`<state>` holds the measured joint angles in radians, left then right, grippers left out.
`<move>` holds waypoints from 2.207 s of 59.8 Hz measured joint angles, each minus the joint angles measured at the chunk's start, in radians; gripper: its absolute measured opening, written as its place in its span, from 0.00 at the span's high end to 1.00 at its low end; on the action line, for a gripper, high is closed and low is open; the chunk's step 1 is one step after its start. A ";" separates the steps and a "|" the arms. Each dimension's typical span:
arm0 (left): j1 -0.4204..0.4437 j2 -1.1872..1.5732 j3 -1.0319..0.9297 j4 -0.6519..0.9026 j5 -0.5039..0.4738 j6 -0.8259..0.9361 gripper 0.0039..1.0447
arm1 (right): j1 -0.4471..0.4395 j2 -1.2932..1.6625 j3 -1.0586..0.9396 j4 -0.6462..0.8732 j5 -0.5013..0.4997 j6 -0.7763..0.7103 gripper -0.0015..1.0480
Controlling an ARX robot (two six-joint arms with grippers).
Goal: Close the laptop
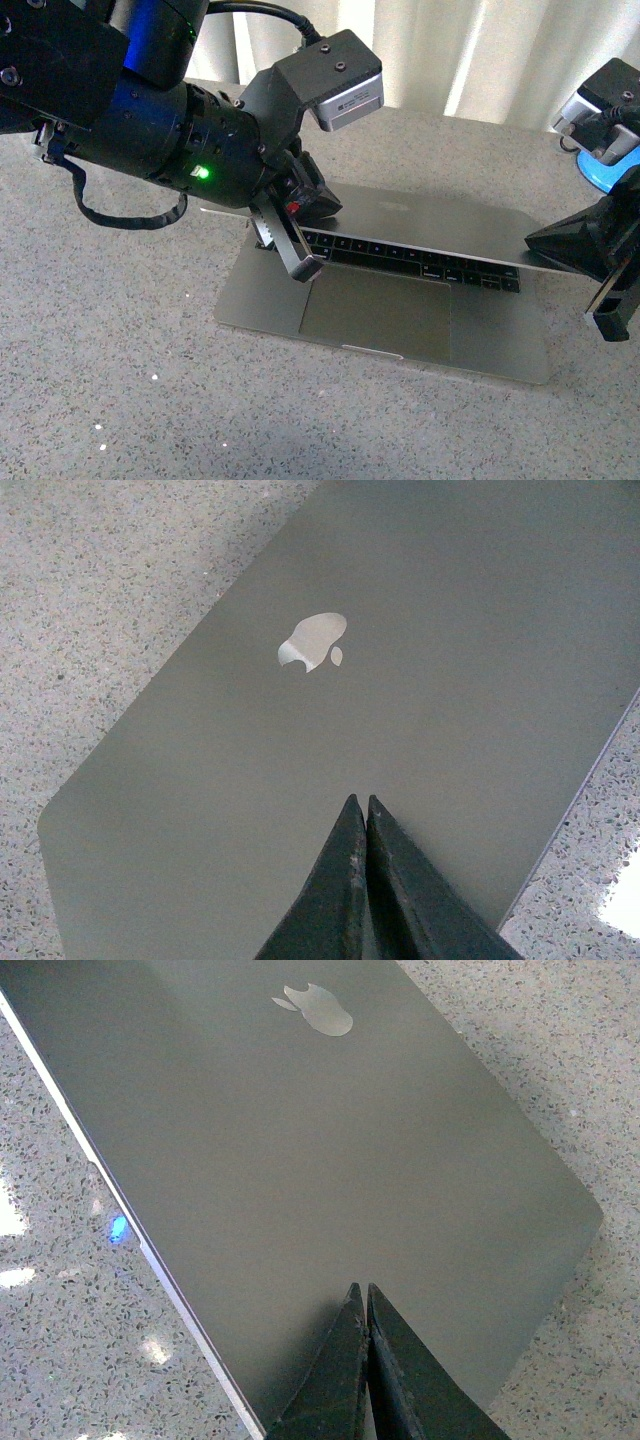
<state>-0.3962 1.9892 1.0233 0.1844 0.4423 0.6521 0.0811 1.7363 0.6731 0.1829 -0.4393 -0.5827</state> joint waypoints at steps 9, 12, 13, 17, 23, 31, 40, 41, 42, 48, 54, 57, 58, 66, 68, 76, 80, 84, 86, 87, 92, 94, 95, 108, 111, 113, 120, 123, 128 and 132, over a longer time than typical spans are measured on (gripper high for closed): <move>0.001 0.003 -0.005 0.003 0.002 -0.002 0.97 | 0.000 0.002 -0.007 0.003 0.000 -0.001 0.99; 0.001 0.005 -0.006 0.006 0.003 -0.003 0.97 | 0.000 0.003 -0.008 0.004 0.000 -0.002 0.99; 0.001 0.006 -0.007 0.007 0.003 -0.003 0.97 | 0.000 0.003 -0.009 0.004 0.000 -0.003 0.99; 0.001 0.007 -0.011 0.015 0.003 -0.006 0.97 | 0.000 0.004 -0.009 0.005 0.000 -0.005 0.99; 0.002 0.008 -0.018 0.025 0.004 -0.009 0.97 | 0.000 0.006 -0.009 0.005 0.000 -0.009 0.99; 0.004 0.011 -0.027 0.038 0.007 -0.014 0.97 | 0.000 0.008 -0.014 0.009 0.000 -0.014 0.99; 0.006 0.013 -0.042 0.057 0.031 -0.027 0.97 | -0.002 0.013 -0.019 0.012 0.000 -0.017 0.99; 0.006 0.013 -0.043 0.060 0.032 -0.029 0.97 | -0.002 0.013 -0.019 0.013 0.000 -0.017 0.99; 0.007 0.013 -0.045 0.062 0.033 -0.030 0.97 | -0.002 0.014 -0.019 0.014 0.000 -0.018 0.99; 0.011 0.016 -0.051 0.075 0.035 -0.034 0.97 | -0.005 0.018 -0.022 0.018 0.000 -0.021 0.99; 0.021 0.031 -0.054 0.086 0.039 -0.037 0.97 | -0.010 0.028 -0.025 0.027 -0.003 -0.024 0.99; 0.027 0.039 -0.055 0.090 0.041 -0.038 0.97 | -0.014 0.038 -0.026 0.031 -0.003 -0.025 0.99; 0.029 0.043 -0.055 0.094 0.040 -0.039 0.97 | -0.015 0.040 -0.028 0.034 -0.003 -0.026 0.99; 0.041 0.066 -0.057 0.107 0.045 -0.049 0.97 | -0.024 0.065 -0.040 0.051 -0.004 -0.034 0.99; 0.042 0.068 -0.057 0.108 0.047 -0.050 0.97 | -0.025 0.068 -0.041 0.054 -0.004 -0.035 0.99; 0.045 0.079 -0.057 0.110 0.051 -0.053 0.97 | -0.026 0.079 -0.041 0.061 -0.005 -0.036 0.99; 0.047 0.084 -0.056 0.110 0.053 -0.053 0.97 | -0.026 0.083 -0.041 0.063 -0.005 -0.037 0.99; 0.050 0.090 -0.056 0.111 0.056 -0.053 0.97 | -0.026 0.089 -0.042 0.066 -0.005 -0.038 0.99; 0.050 0.092 -0.056 0.111 0.058 -0.053 0.97 | -0.026 0.092 -0.042 0.068 -0.005 -0.038 0.99; 0.051 0.093 -0.055 0.111 0.058 -0.053 0.97 | -0.026 0.093 -0.042 0.069 -0.005 -0.038 0.99; 0.054 0.100 -0.052 0.111 0.059 -0.055 0.97 | -0.026 0.103 -0.042 0.075 -0.005 -0.038 0.99; 0.055 0.101 -0.052 0.111 0.059 -0.055 0.97 | -0.026 0.106 -0.042 0.077 -0.005 -0.038 0.99; 0.056 0.103 -0.052 0.111 0.059 -0.055 0.97 | -0.026 0.108 -0.042 0.078 -0.005 -0.038 0.99; 0.064 0.119 -0.051 0.117 0.060 -0.056 0.97 | -0.023 0.133 -0.042 0.091 -0.004 -0.037 0.99; 0.065 0.120 -0.051 0.117 0.060 -0.056 0.97 | -0.021 0.137 -0.042 0.093 -0.004 -0.037 0.99; 0.066 0.121 -0.051 0.117 0.060 -0.056 0.97 | -0.021 0.139 -0.042 0.093 -0.003 -0.037 0.99; 0.066 0.125 -0.049 0.117 0.063 -0.059 0.97 | -0.019 0.145 -0.042 0.097 -0.003 -0.037 0.99; 0.066 0.127 -0.048 0.117 0.064 -0.060 0.97 | -0.019 0.149 -0.042 0.099 -0.003 -0.037 0.99; 0.066 0.129 -0.045 0.119 0.066 -0.062 0.97 | -0.019 0.156 -0.042 0.103 -0.003 -0.037 0.99; 0.066 0.134 -0.040 0.125 0.067 -0.068 0.97 | -0.019 0.162 -0.042 0.105 0.000 -0.038 0.99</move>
<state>-0.3298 2.1231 0.9829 0.3092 0.5091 0.5846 0.0624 1.8980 0.6312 0.2874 -0.4397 -0.6205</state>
